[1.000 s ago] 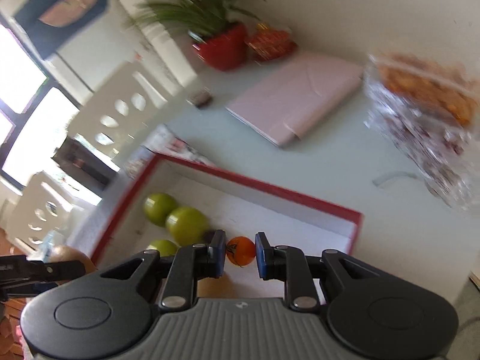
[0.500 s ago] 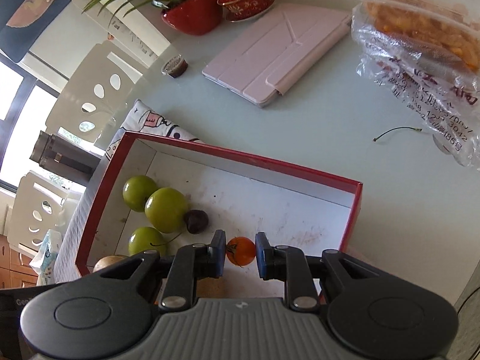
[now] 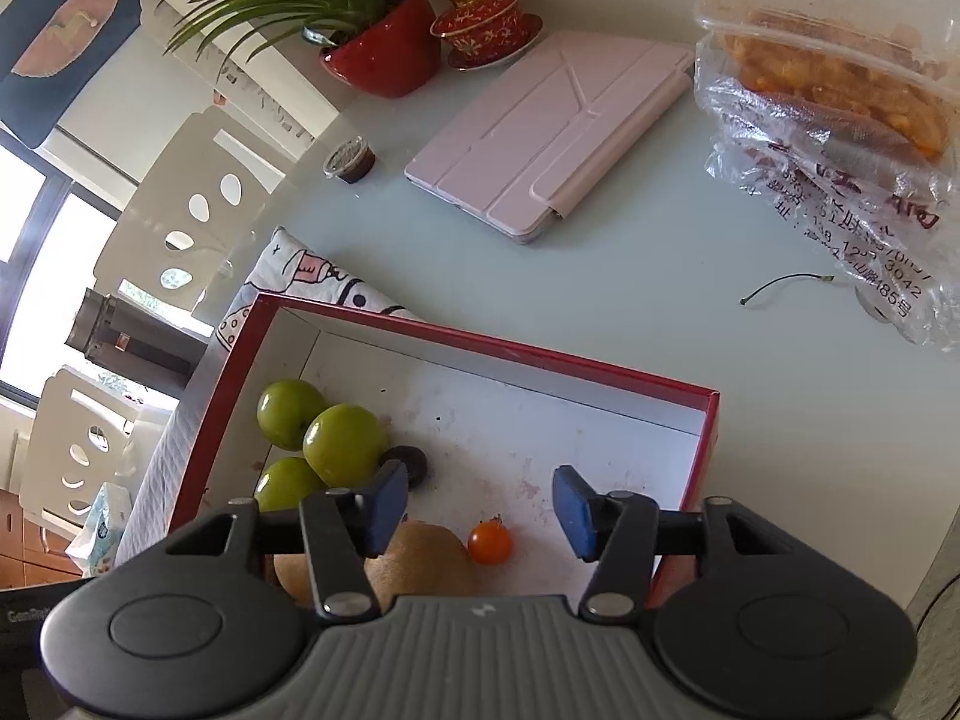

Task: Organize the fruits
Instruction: 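Carry the kiwi and tomato into the box and open both tools, then move both tools back over the mandarins on the quilt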

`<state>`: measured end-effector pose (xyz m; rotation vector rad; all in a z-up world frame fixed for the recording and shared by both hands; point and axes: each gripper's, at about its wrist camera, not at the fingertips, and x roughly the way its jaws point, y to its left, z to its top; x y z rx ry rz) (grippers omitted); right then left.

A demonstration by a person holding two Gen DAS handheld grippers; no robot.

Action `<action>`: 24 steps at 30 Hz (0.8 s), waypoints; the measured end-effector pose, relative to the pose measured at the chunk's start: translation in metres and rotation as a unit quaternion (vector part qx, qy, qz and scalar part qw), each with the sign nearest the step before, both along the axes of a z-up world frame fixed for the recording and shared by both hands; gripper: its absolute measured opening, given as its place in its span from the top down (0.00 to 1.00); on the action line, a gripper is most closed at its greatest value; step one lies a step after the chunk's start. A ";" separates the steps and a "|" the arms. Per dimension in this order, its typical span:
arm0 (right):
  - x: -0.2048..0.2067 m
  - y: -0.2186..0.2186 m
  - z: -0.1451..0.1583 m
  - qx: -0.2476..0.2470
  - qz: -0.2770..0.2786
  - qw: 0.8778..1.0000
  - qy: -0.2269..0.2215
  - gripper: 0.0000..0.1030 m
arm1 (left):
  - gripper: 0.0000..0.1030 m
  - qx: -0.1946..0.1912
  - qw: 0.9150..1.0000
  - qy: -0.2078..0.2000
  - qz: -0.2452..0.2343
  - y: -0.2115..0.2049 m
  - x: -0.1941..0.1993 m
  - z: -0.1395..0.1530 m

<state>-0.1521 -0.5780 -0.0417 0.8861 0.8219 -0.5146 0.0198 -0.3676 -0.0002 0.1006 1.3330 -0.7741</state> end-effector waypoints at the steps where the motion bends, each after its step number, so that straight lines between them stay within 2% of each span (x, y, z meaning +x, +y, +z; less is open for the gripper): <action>1: 0.000 0.001 0.001 -0.001 0.000 1.000 0.000 0.45 | 0.20 0.001 1.000 -0.004 0.001 0.002 0.000 0.001; 12: 0.032 0.031 0.022 -0.026 0.045 0.999 -0.008 0.44 | 0.19 -0.004 0.999 -0.027 0.034 0.051 0.011 0.023; 24: 0.100 0.082 0.042 -0.045 0.126 0.991 -0.019 0.44 | 0.18 -0.004 0.991 -0.042 0.123 0.135 0.041 0.029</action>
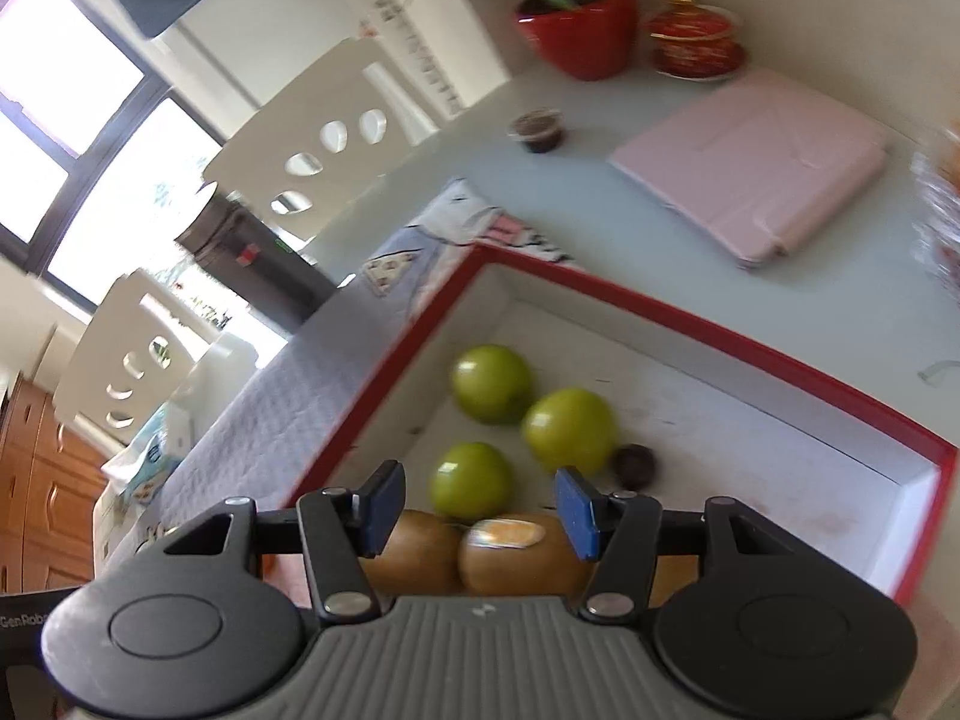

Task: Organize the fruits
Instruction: 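Move both tools back over the mandarins on the quilt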

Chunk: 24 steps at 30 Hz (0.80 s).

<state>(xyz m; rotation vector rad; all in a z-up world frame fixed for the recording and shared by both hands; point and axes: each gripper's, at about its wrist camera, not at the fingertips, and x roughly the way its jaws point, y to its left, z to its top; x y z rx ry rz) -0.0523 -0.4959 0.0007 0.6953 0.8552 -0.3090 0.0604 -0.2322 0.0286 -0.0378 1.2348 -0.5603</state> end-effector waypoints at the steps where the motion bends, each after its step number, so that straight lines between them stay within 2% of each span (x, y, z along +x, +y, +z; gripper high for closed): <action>1: 0.007 0.005 0.002 -0.001 0.008 1.000 -0.002 0.44 | 0.18 0.001 1.000 -0.002 0.008 0.008 0.003 0.000; 9: 0.053 0.047 0.019 -0.016 0.076 0.997 -0.024 0.44 | 0.18 0.024 0.995 -0.025 0.091 0.080 0.032 -0.005; 14: 0.085 0.083 0.027 -0.030 0.135 0.989 -0.045 0.42 | 0.18 0.036 0.990 -0.036 0.128 0.124 0.043 -0.020; 17: 0.102 0.112 0.026 -0.053 0.190 0.979 -0.046 0.42 | 0.18 0.046 0.989 -0.058 0.129 0.145 0.043 -0.032; 20: 0.119 0.147 0.018 -0.099 0.259 0.960 -0.036 0.42 | 0.18 0.059 0.988 -0.089 0.108 0.154 0.039 -0.046; 22: 0.129 0.167 0.006 -0.117 0.299 0.947 -0.015 0.42 | 0.18 0.062 0.990 -0.093 0.086 0.159 0.038 -0.055; 24: 0.135 0.179 -0.005 -0.121 0.317 0.941 0.002 0.42 | 0.18 0.067 0.991 -0.087 0.072 0.159 0.039 -0.065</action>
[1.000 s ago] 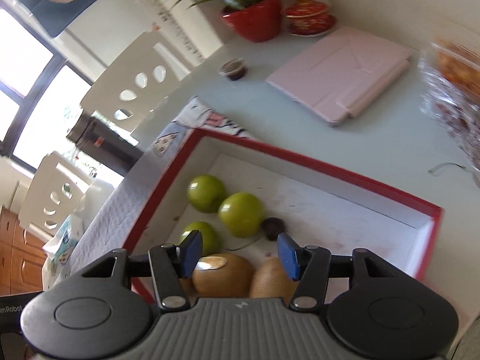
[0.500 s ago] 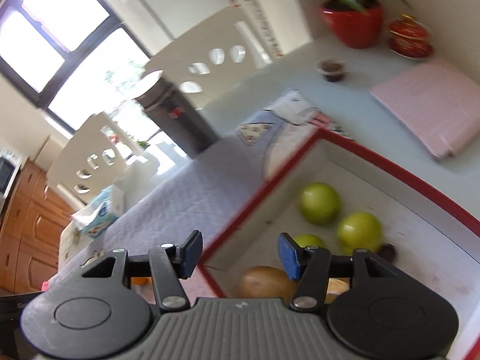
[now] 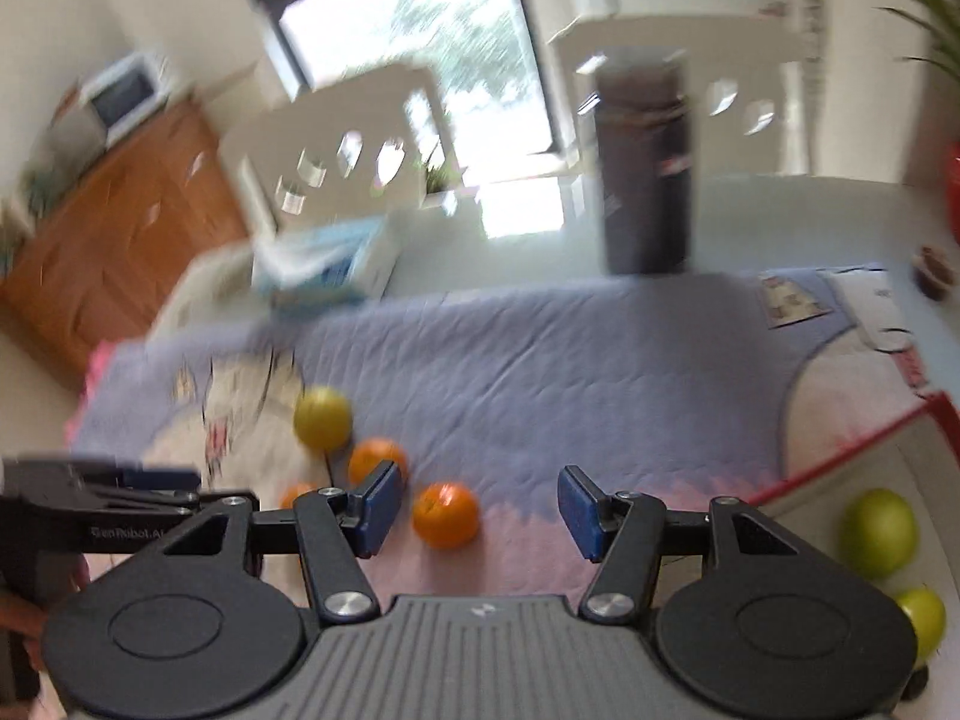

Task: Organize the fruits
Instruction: 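Move both tools back over the mandarins on the quilt, then grasp a mandarin with the left tool while the right tool grasps another mandarin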

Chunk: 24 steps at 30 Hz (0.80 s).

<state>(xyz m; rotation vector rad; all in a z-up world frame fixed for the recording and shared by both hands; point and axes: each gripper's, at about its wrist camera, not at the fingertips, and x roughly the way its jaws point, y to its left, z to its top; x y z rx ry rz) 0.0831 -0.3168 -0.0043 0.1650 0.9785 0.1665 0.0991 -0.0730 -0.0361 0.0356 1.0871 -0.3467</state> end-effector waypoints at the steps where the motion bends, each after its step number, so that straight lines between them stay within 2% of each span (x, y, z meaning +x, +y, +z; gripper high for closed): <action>1: 0.003 0.006 -0.005 -0.001 0.007 1.000 0.008 0.42 | 0.18 0.002 1.000 0.003 -0.006 0.000 0.001 -0.005; 9: 0.028 0.031 -0.046 -0.016 0.047 0.997 0.060 0.42 | 0.19 0.017 0.999 0.021 -0.026 -0.017 0.012 -0.032; 12: 0.038 0.035 -0.061 -0.021 0.050 0.996 0.076 0.42 | 0.19 0.007 0.999 0.013 -0.043 -0.025 0.012 -0.037; 15: 0.043 0.033 -0.072 -0.015 0.041 0.996 0.084 0.46 | 0.27 0.035 0.997 -0.001 -0.063 -0.037 0.011 -0.044; 17: 0.044 0.031 -0.078 -0.013 0.034 0.995 0.088 0.49 | 0.28 0.056 0.996 -0.018 -0.072 -0.045 0.008 -0.046; 20: 0.043 0.028 -0.079 -0.006 0.028 0.996 0.082 0.50 | 0.35 0.067 0.994 -0.038 -0.084 -0.052 0.004 -0.046; 23: 0.042 0.026 -0.080 -0.002 0.022 0.997 0.077 0.51 | 0.56 0.056 0.994 -0.043 -0.082 -0.052 0.004 -0.043; 24: 0.041 0.026 -0.080 -0.003 0.020 0.997 0.076 0.52 | 0.59 0.052 0.994 -0.046 -0.083 -0.051 0.004 -0.041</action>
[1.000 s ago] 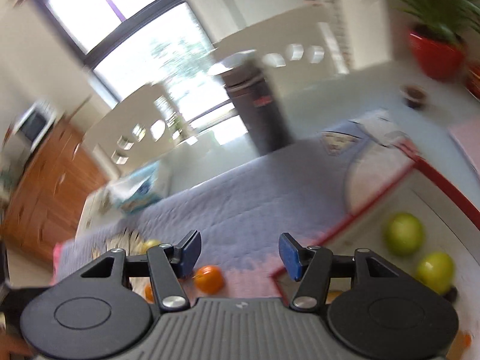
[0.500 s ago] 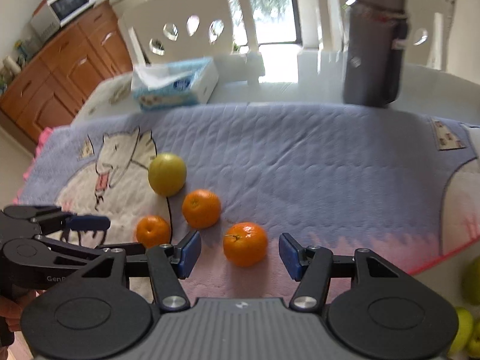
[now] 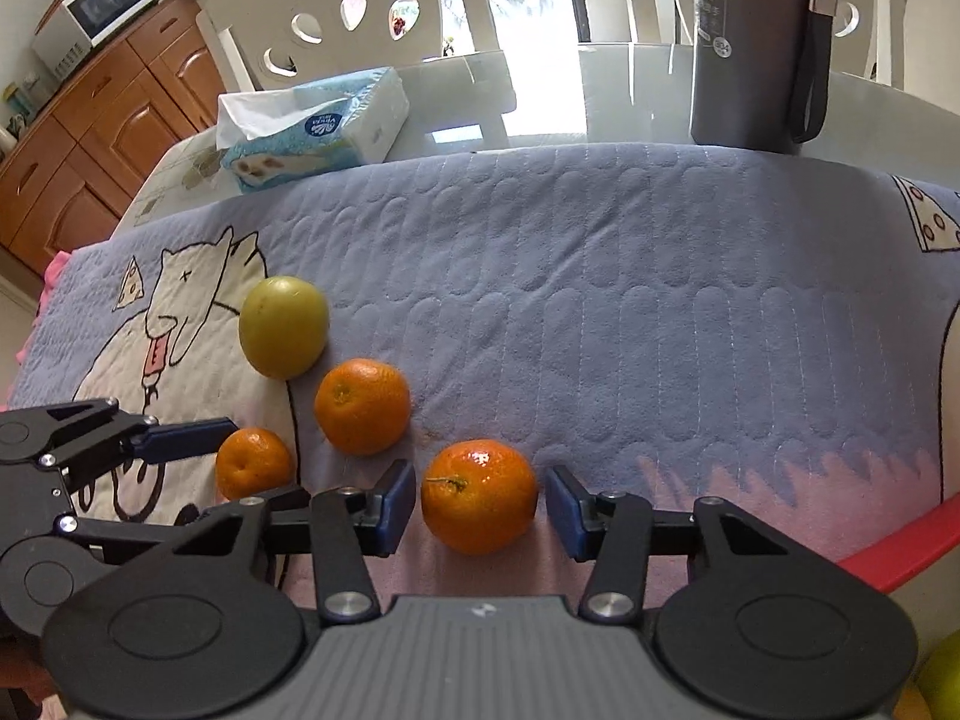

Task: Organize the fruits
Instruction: 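Grasp a mandarin with the left tool while the right tool grasps another mandarin, then carry both mandarins into the box and open both tools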

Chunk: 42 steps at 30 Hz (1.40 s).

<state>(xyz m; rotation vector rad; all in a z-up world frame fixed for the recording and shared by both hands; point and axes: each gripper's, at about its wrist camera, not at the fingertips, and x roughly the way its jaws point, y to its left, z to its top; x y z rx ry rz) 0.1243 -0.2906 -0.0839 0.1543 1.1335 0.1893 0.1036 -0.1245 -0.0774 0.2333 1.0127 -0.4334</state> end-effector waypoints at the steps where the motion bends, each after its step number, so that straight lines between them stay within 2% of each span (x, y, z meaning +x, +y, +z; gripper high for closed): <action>1: 0.000 0.000 0.000 -0.001 -0.003 1.000 -0.001 0.54 | 0.59 -0.002 1.000 0.000 0.002 -0.001 0.001 0.000; 8: -0.002 -0.006 -0.001 0.019 -0.015 1.000 -0.001 0.55 | 0.59 -0.018 1.000 0.006 0.021 0.001 -0.001 0.000; 15: -0.001 -0.008 0.006 0.027 -0.028 0.999 -0.003 0.59 | 0.59 -0.086 0.993 0.040 0.069 0.014 -0.001 0.010; 20: -0.008 -0.012 0.013 0.042 -0.038 0.998 -0.009 0.59 | 0.59 -0.094 0.991 0.044 0.085 0.017 -0.007 0.016; 32: -0.041 -0.036 0.048 0.080 -0.078 0.993 -0.049 0.59 | 0.59 -0.108 0.990 0.013 0.089 0.014 -0.032 0.051; 42: -0.092 -0.076 0.084 0.100 -0.131 0.981 -0.100 0.59 | 0.59 -0.112 0.991 -0.027 0.073 -0.003 -0.055 0.088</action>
